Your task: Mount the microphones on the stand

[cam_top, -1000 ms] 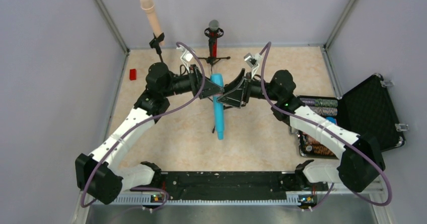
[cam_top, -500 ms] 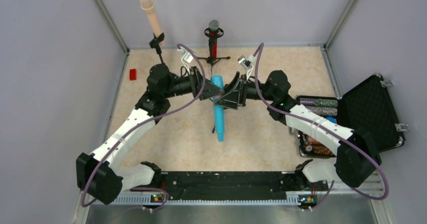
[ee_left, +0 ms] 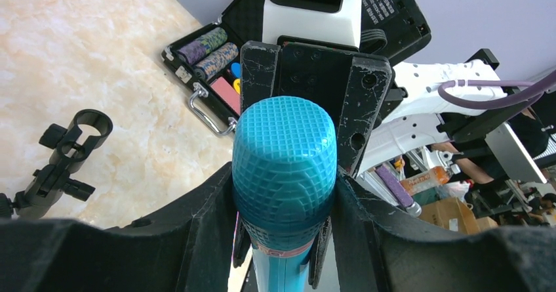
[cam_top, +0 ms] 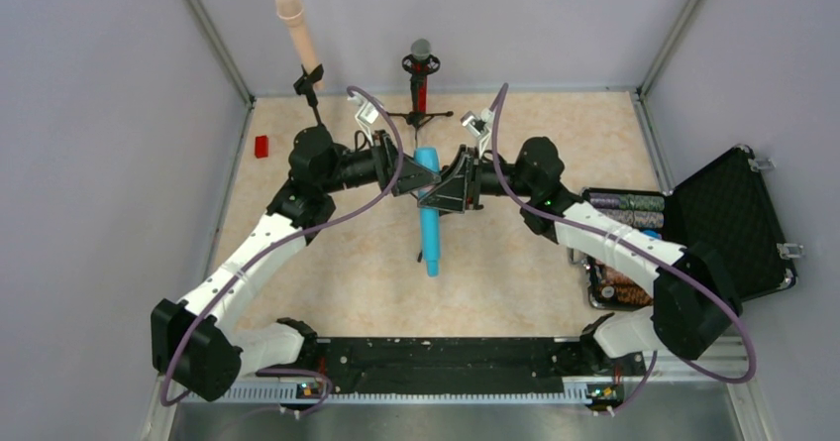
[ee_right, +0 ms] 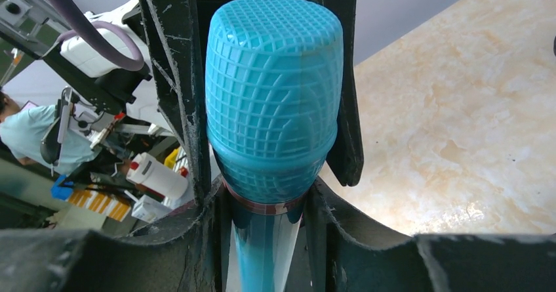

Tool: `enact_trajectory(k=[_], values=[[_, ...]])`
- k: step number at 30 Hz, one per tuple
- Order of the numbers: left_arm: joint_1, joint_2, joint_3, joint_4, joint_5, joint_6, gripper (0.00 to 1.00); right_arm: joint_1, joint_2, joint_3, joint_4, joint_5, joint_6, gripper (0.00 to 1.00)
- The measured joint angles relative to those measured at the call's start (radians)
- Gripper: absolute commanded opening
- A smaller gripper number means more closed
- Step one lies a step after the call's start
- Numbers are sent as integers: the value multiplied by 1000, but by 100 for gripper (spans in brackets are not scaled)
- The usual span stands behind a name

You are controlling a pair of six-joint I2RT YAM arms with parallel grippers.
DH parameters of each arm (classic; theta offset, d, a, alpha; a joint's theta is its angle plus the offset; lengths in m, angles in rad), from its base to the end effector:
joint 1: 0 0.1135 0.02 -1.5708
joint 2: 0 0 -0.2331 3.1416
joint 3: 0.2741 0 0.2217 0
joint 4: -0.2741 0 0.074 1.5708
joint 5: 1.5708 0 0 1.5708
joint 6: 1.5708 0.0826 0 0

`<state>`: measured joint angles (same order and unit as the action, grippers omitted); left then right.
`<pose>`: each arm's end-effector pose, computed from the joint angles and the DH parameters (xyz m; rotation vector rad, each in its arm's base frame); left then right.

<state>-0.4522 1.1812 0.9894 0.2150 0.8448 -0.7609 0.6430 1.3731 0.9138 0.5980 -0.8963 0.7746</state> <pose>0.2260 -0.1784 0.3503 0.4913 1.7294 -1.5561 0.2146 0.2414 0.3186 -0.7510 1.5994 1.7214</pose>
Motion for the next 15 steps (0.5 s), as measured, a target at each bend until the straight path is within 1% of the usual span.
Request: enact_trajectory(k=[1, 3, 5, 7, 10, 12, 15], values=[[0, 0, 0, 0, -2, 0, 16, 0, 2, 2, 0, -1, 0, 0], [1, 0, 0, -3, -8, 5, 27, 0, 5, 4, 0, 0, 0, 0], [1, 0, 2, -16, -13, 19, 46, 0, 5, 4, -3, 2, -2, 0], [1, 0, 12, -40, -18, 34, 62, 0, 5, 4, -6, 5, -5, 0], [0, 1, 37, -90, -43, 67, 71, 1, 5, 4, -11, 18, -16, 0], [0, 4, 54, -127, -63, 88, 82, 3, 4, 4, -26, 32, -32, 0], [1, 4, 65, -166, -92, 117, 86, 3, 0, 4, -64, 68, -60, 0]])
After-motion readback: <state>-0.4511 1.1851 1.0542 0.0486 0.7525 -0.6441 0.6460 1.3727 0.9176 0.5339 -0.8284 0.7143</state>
